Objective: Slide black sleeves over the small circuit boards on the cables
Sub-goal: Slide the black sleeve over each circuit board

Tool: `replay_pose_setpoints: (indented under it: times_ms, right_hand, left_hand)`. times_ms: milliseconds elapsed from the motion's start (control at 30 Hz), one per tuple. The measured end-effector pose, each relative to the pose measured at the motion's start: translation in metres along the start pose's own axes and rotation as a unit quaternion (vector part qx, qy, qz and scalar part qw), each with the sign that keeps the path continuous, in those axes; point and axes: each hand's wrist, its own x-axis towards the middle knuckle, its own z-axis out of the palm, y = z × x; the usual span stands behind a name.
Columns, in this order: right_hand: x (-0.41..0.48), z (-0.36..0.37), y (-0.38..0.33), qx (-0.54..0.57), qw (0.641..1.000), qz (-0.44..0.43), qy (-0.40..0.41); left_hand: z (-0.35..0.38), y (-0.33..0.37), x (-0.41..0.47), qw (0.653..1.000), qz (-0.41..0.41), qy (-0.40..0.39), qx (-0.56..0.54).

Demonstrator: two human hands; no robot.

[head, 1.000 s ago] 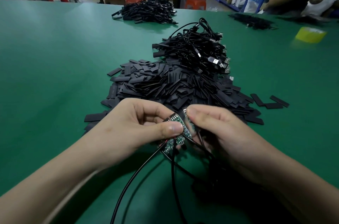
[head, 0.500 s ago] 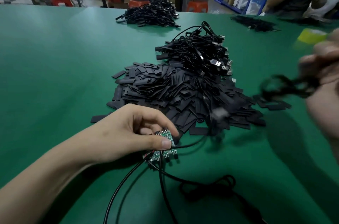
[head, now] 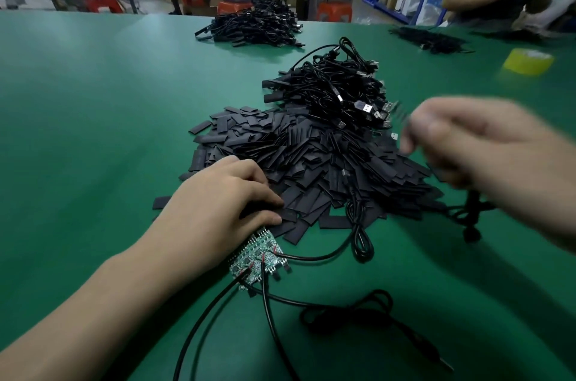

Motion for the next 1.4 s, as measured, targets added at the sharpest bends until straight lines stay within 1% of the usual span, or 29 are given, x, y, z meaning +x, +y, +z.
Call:
replay_pose_setpoints:
  times_ms: [33, 100, 133, 200, 267, 333, 433, 500, 633, 700, 767, 833, 933, 1000, 1233, 1400]
  right_hand:
    - [0.001, 0.004, -0.007, -0.035, 0.999, 0.027, -0.029]
    - [-0.007, 0.034, 0.002, -0.040, 0.993, 0.043, -0.102]
    - [-0.006, 0.043, 0.007, -0.035, 0.992, 0.051, -0.107]
    - [-0.005, 0.056, 0.015, -0.004, 0.990, 0.099, -0.099]
    - [-0.012, 0.072, 0.018, 0.024, 0.990, 0.107, -0.088]
    - [-0.015, 0.078, 0.021, 0.057, 0.991, 0.101, -0.066]
    - [-0.016, 0.078, 0.017, 0.127, 0.984, 0.110, -0.064]
    - [-0.017, 0.079, 0.013, 0.171, 0.976, 0.115, -0.065]
    - [-0.021, 0.084, 0.009, 0.245, 0.959, 0.125, -0.073]
    - [-0.021, 0.083, 0.007, 0.239, 0.962, 0.108, -0.072]
    - [-0.020, 0.080, 0.010, 0.181, 0.978, 0.083, -0.056]
    - [-0.021, 0.074, 0.014, 0.143, 0.986, 0.073, -0.039]
    - [-0.023, 0.071, 0.017, 0.137, 0.987, 0.060, -0.058]
    - [-0.024, 0.072, 0.016, 0.148, 0.985, 0.058, -0.073]
    - [-0.023, 0.069, 0.014, 0.233, 0.967, 0.072, -0.076]
    - [-0.023, 0.068, 0.013, 0.262, 0.957, 0.092, -0.085]
  left_hand:
    - [0.000, 0.000, 0.001, 1.000, 0.006, 0.004, 0.008]
    - [0.000, 0.001, 0.002, 1.000, 0.011, 0.011, 0.013]
    - [0.000, 0.001, 0.002, 1.000, 0.005, 0.014, 0.000]
    - [-0.001, 0.000, 0.001, 0.998, -0.013, 0.029, -0.048]
    - [-0.003, 0.000, 0.000, 0.994, -0.016, 0.060, -0.087]
    - [-0.006, 0.005, -0.001, 0.989, 0.001, 0.086, -0.117]
    - [-0.008, 0.017, -0.003, 0.982, 0.036, 0.110, -0.148]
    - [-0.006, 0.024, -0.005, 0.979, 0.058, 0.126, -0.151]
    - [-0.001, 0.032, -0.009, 0.978, 0.087, 0.161, -0.101]
    - [0.000, 0.034, -0.008, 0.976, 0.085, 0.175, -0.100]
    - [-0.002, 0.034, -0.009, 0.971, 0.066, 0.192, -0.123]
    - [-0.003, 0.033, -0.009, 0.967, 0.042, 0.205, -0.148]
    - [-0.004, 0.032, -0.010, 0.962, 0.015, 0.215, -0.168]
    - [-0.004, 0.033, -0.009, 0.961, 0.007, 0.217, -0.173]
    - [-0.004, 0.036, -0.009, 0.963, 0.008, 0.217, -0.160]
    - [-0.003, 0.034, -0.010, 0.963, 0.008, 0.215, -0.160]
